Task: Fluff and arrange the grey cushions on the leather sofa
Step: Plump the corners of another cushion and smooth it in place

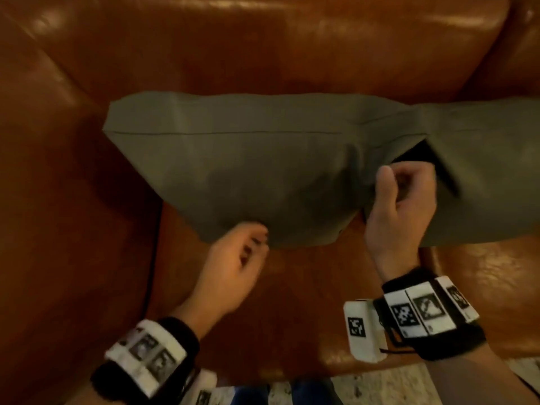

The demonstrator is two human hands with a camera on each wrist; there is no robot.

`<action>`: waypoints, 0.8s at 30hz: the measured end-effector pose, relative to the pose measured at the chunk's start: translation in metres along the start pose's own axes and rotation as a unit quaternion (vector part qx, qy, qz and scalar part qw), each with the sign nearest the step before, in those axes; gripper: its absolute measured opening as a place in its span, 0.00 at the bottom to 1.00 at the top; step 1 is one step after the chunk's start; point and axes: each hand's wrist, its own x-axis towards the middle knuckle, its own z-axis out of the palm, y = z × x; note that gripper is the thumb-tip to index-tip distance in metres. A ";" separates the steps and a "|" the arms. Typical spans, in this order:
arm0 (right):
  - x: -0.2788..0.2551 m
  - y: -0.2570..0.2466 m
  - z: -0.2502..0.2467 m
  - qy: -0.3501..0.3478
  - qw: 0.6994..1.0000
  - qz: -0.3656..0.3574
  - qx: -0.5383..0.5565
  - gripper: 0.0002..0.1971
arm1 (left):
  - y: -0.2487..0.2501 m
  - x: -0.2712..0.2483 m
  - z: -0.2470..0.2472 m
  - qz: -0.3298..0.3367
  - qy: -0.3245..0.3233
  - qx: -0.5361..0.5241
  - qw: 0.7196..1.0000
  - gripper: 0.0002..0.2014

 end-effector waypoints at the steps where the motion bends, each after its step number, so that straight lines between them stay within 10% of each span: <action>1: 0.003 -0.006 -0.001 -0.031 0.999 -0.031 -0.020 0.05 | 0.010 0.014 -0.009 -0.046 0.026 -0.075 0.996 0.05; 5: 0.017 -0.021 0.000 -0.092 0.986 -0.123 -0.059 0.14 | 0.030 0.049 -0.030 -0.107 -0.014 -0.104 0.989 0.07; 8: 0.012 -0.024 0.005 -0.303 0.948 -0.032 -0.093 0.17 | 0.031 0.057 -0.030 -0.128 -0.076 -0.104 0.983 0.08; 13: 0.030 -0.037 0.019 -0.618 0.748 0.090 -0.223 0.13 | 0.027 0.064 -0.011 -0.170 -0.294 0.006 0.941 0.09; 20: -0.023 -0.031 0.061 -0.805 0.470 -0.020 -0.361 0.14 | 0.027 0.072 0.029 -0.145 -0.487 0.272 0.817 0.16; 24: -0.048 0.019 0.082 -0.775 0.533 0.016 -0.340 0.17 | -0.022 0.071 0.041 -0.160 -0.475 0.272 0.821 0.14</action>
